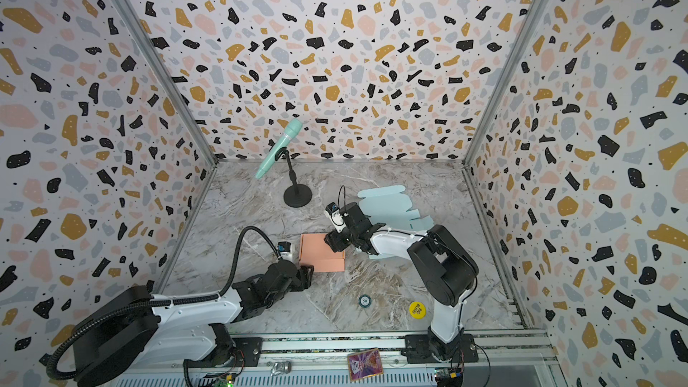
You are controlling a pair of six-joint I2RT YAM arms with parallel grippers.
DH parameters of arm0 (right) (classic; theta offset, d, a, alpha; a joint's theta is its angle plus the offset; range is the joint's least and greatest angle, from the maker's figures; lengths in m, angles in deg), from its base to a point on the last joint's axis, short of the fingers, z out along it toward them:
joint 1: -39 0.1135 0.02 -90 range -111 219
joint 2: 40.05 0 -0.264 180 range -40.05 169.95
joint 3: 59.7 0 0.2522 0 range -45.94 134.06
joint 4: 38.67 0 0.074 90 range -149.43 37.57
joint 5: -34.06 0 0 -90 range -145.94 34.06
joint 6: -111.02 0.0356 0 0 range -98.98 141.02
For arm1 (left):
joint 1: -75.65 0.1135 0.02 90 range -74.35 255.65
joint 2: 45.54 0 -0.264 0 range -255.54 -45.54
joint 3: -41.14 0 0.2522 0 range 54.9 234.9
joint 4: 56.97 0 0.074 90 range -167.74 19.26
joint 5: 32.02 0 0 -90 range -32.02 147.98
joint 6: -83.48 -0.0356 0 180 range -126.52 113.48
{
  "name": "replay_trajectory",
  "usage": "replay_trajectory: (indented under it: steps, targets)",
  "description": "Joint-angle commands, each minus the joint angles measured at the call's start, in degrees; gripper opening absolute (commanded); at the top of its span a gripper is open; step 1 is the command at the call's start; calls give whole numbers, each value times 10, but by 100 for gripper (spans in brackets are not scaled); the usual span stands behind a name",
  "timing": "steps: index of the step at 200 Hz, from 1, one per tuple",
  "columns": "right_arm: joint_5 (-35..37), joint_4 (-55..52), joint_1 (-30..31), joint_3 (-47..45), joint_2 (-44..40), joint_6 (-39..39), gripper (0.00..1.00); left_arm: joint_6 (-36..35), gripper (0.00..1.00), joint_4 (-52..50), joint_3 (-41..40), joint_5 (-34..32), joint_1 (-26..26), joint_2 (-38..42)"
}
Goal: Assemble paper box
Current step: Fold and tuck the lid into the gap.
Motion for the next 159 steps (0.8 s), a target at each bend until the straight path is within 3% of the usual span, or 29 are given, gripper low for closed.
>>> replay_trajectory:
  steps: [1, 106, 159]
  targets:
    - [-1, -36, 7, 6, 13, -10, 69, -10, 70, 17, -7, -17, 4, -19]
    - [-14, -51, 22, 15, 39, -24, 67, -19, 59, 32, 36, -72, 4, -116]
    - [-24, -54, 30, 10, 25, -23, 66, -1, 58, 54, 23, -97, 4, -129]
